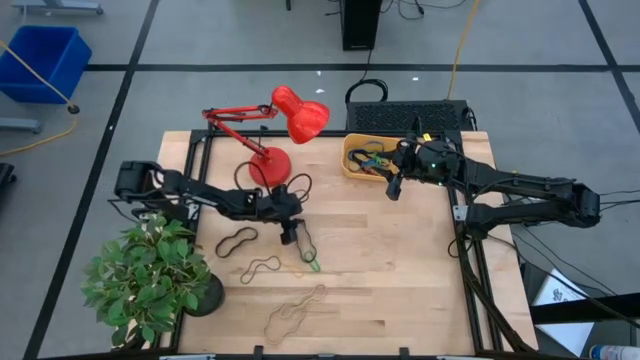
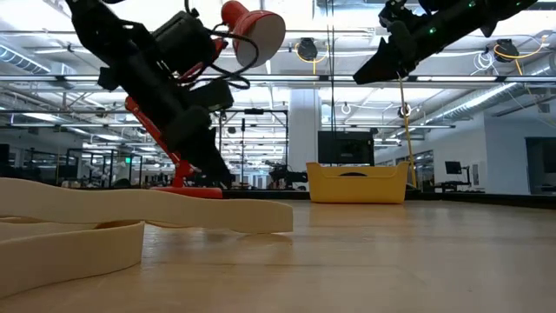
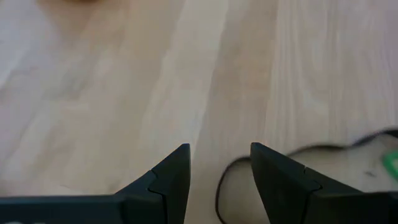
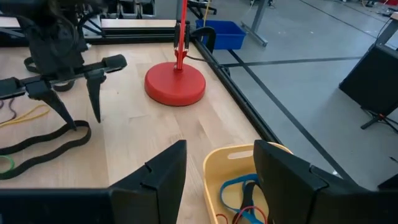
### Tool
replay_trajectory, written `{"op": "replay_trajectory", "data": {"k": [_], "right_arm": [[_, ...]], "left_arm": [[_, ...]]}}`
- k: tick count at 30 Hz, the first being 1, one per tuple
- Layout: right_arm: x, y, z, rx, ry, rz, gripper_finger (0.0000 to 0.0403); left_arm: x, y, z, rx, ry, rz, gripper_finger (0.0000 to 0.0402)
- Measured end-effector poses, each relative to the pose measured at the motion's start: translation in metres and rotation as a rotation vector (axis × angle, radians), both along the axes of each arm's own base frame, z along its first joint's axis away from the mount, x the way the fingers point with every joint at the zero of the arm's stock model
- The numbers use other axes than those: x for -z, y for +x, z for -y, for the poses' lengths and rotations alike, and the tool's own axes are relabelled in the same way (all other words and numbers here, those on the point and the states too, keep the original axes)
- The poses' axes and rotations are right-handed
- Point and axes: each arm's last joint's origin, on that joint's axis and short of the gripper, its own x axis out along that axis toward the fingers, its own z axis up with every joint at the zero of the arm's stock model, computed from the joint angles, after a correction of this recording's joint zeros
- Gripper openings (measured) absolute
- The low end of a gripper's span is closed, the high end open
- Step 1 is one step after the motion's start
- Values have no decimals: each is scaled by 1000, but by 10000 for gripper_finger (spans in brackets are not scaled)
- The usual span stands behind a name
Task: Pick and place rubber bands into bin
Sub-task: Put the right black rubber band into the yellow container
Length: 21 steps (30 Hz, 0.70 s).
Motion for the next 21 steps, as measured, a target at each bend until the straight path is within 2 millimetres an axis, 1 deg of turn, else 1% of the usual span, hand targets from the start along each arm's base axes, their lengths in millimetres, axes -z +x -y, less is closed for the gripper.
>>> {"op": "replay_trajectory", "data": {"k": [4, 7, 15, 18, 21], "right_arm": [[0, 0, 0, -7, -14, -12, 179], [1, 0, 0, -15, -30, -25, 182], [1, 0, 0, -20, -40, -32, 185], [2, -1, 0, -22, -41, -39, 185], [2, -1, 0, -23, -41, -43, 183]], "left_arm": [[10, -4, 1, 6, -10, -84, 172], [14, -8, 1, -22, -35, -133, 172], [15, -9, 1, -52, -58, -149, 170], [15, -10, 1, -84, -84, -145, 147], [15, -10, 1, -90, -95, -143, 106]]}}
